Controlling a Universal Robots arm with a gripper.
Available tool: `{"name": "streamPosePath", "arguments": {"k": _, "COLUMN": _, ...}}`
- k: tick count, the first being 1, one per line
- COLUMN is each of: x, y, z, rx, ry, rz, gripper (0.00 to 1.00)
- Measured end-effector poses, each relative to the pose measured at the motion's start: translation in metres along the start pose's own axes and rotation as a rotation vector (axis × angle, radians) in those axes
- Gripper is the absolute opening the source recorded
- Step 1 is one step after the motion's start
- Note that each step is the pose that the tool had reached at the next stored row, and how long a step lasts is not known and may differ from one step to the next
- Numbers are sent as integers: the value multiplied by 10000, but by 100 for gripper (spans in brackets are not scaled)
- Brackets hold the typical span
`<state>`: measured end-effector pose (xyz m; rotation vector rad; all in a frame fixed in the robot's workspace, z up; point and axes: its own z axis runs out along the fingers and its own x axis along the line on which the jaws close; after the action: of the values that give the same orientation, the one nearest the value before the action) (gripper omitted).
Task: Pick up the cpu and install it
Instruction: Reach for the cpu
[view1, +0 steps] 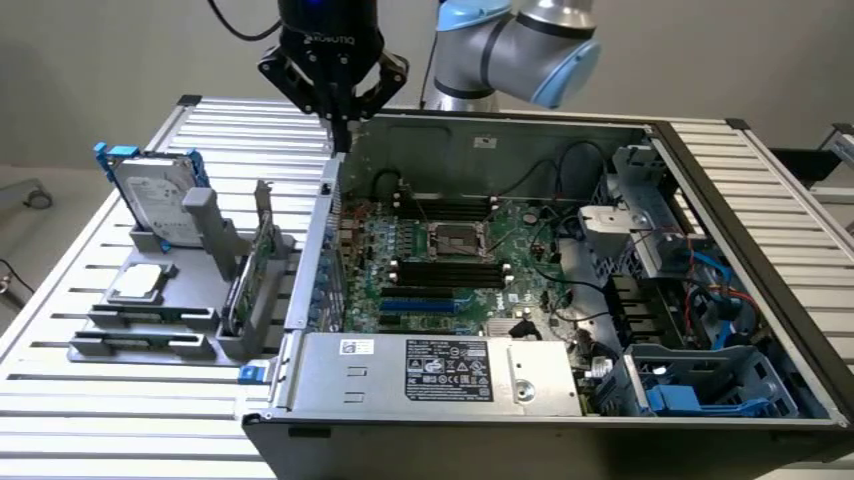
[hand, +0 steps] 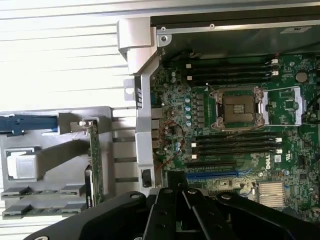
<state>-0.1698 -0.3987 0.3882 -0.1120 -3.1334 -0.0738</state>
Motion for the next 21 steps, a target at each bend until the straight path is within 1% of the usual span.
{"name": "streamPosePath", "arguments": {"k": 2, "x": 90, "y": -5, "z": 11, "rx": 2, "ry": 31, "rz": 0, "gripper": 11}}
{"name": "streamPosePath", "arguments": {"k": 14, "x": 637, "y": -22, "z": 77, "rx": 30, "ry": 294, "rz": 13, "gripper": 11}}
{"name": "streamPosePath", "arguments": {"k": 21, "x": 956, "y": -32, "z": 121, "rx": 43, "ry": 409, "rz": 19, "gripper": 11}}
